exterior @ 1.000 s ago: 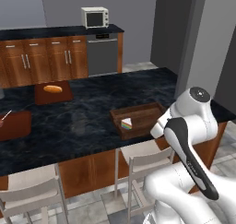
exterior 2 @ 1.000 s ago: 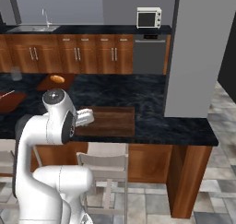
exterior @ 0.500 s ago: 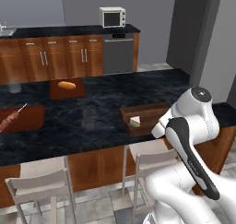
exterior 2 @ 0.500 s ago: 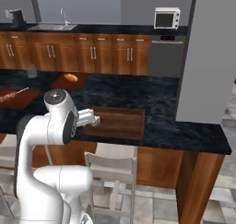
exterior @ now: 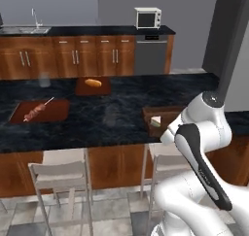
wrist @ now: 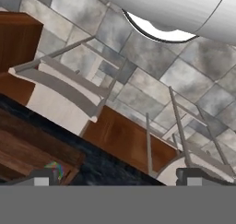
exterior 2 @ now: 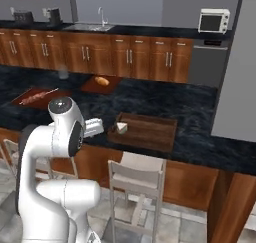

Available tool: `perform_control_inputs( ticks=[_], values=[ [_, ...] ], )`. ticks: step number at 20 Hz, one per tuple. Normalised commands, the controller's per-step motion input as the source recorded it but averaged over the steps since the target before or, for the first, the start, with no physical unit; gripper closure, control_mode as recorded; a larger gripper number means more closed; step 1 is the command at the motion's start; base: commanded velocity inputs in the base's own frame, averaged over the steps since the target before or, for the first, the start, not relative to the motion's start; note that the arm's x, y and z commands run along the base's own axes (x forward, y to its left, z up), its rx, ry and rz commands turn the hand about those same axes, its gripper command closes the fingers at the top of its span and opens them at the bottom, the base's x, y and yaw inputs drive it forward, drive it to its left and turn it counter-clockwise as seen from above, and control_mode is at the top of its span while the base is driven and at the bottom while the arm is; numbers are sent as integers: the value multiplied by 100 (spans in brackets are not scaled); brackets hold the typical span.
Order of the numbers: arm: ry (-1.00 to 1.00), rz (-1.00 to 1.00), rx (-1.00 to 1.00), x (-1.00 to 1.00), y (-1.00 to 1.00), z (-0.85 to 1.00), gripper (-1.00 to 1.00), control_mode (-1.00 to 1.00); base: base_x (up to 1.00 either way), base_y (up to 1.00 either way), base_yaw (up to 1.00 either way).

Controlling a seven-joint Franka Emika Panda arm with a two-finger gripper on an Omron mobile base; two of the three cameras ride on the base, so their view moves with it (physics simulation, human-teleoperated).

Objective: Take the cake and cupcake from the fridge and place them on the empty tray on the dining counter.

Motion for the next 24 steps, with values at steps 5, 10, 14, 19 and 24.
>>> perform_control_inputs(
  ticks=[5,10,14,19,24],
  values=[
    [0,0,0,0,0,0,-100,100,-36,0,30],
    [0,0,0,0,0,0,-100,100,-16,9,35],
    [0,0,0,0,0,0,-100,100,-7,17,38],
    [0,0,0,0,0,0,-100,100,-3,22,36],
    [0,0,0,0,0,0,-100,100,-2,23,35]
  ],
)
